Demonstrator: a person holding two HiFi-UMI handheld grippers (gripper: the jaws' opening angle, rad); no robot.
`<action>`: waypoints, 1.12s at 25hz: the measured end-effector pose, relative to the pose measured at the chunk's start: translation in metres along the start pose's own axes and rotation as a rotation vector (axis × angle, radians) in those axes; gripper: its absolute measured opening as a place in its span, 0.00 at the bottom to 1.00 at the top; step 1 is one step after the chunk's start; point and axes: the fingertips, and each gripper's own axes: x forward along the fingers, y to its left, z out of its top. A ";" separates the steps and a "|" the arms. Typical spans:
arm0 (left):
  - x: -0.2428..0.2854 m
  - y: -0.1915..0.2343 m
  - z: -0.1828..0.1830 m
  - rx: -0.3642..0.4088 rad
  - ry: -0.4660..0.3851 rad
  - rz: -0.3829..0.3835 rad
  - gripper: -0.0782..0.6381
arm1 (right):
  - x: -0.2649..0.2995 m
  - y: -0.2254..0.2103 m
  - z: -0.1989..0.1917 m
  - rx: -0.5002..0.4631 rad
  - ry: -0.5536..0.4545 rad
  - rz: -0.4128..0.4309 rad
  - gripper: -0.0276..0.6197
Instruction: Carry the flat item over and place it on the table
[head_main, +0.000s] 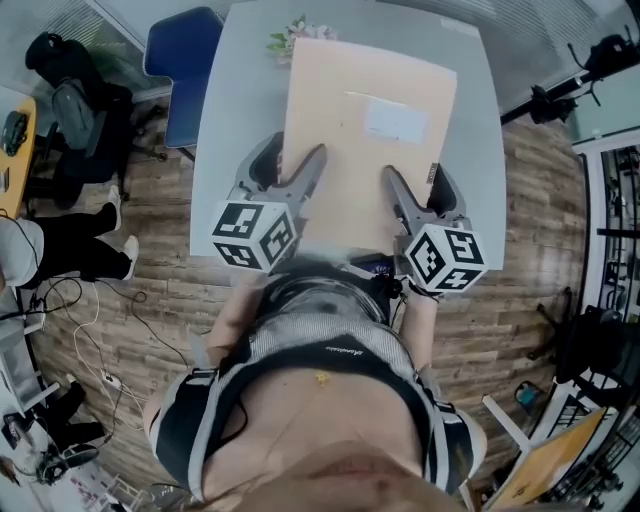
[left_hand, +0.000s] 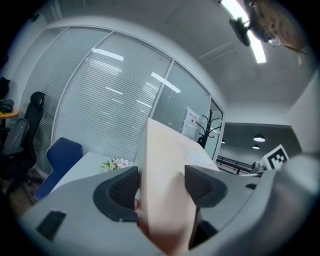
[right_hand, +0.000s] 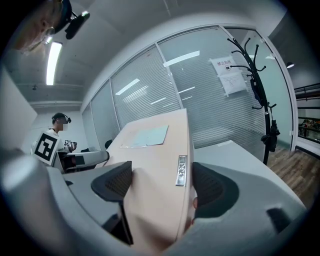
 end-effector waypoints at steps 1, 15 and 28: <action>0.002 0.001 -0.001 -0.002 0.002 0.001 0.51 | 0.002 -0.001 0.000 0.000 0.003 -0.001 0.63; 0.017 0.023 -0.031 -0.008 0.054 0.030 0.50 | 0.029 -0.013 -0.034 0.040 0.069 0.009 0.62; 0.043 0.066 -0.108 -0.129 0.223 0.091 0.49 | 0.071 -0.035 -0.100 0.068 0.242 -0.021 0.61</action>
